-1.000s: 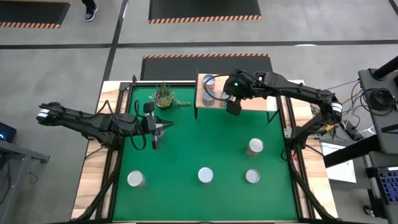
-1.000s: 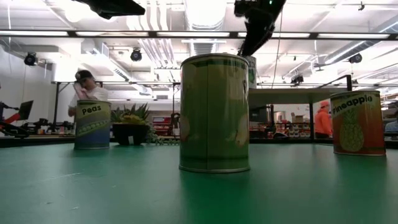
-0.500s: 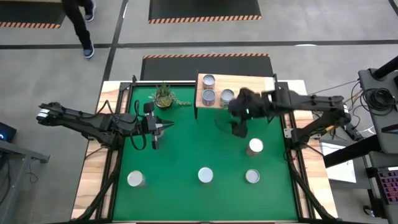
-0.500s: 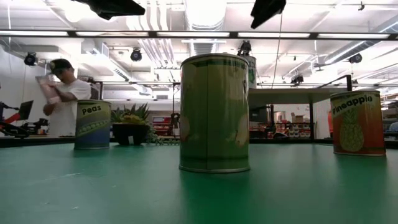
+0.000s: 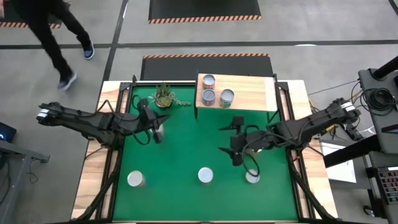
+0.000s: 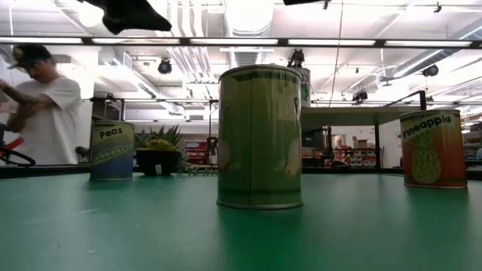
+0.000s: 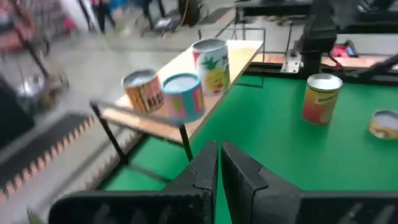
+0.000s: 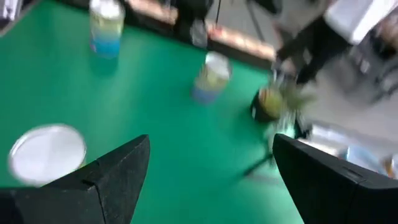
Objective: Pick and place cans onto a shelf
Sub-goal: Put the canned peas on the shelf
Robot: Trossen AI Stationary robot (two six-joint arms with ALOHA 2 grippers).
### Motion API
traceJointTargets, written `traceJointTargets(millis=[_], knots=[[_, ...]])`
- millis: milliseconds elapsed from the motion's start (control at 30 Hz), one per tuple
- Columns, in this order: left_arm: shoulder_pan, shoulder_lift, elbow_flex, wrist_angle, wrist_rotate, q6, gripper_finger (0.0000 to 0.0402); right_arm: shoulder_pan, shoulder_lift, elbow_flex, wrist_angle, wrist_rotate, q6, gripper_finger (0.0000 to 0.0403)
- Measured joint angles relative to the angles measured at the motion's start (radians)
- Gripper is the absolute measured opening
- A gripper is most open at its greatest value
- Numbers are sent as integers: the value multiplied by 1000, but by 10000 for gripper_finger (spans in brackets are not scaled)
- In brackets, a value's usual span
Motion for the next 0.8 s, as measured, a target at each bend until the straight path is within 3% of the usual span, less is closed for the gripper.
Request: traceJointTargets(millis=[133, 300, 367, 567, 800], knots=[[0, 43, 99, -266, -1, -282, 0, -7, -37, -65, 142, 1, -108, 326], [1, 153, 173, -629, 11, -598, 0, -7, -98, -107, 175, -43, -129, 326], [2, 201, 194, -740, 63, -686, 0, -7, -121, -128, 175, -69, -124, 326], [18, 296, 240, -839, 215, -747, 0, -7, -191, -162, 175, -63, -132, 326], [166, 365, 244, -838, 324, -734, 0, -6, -225, -196, 172, -70, -146, 326]])
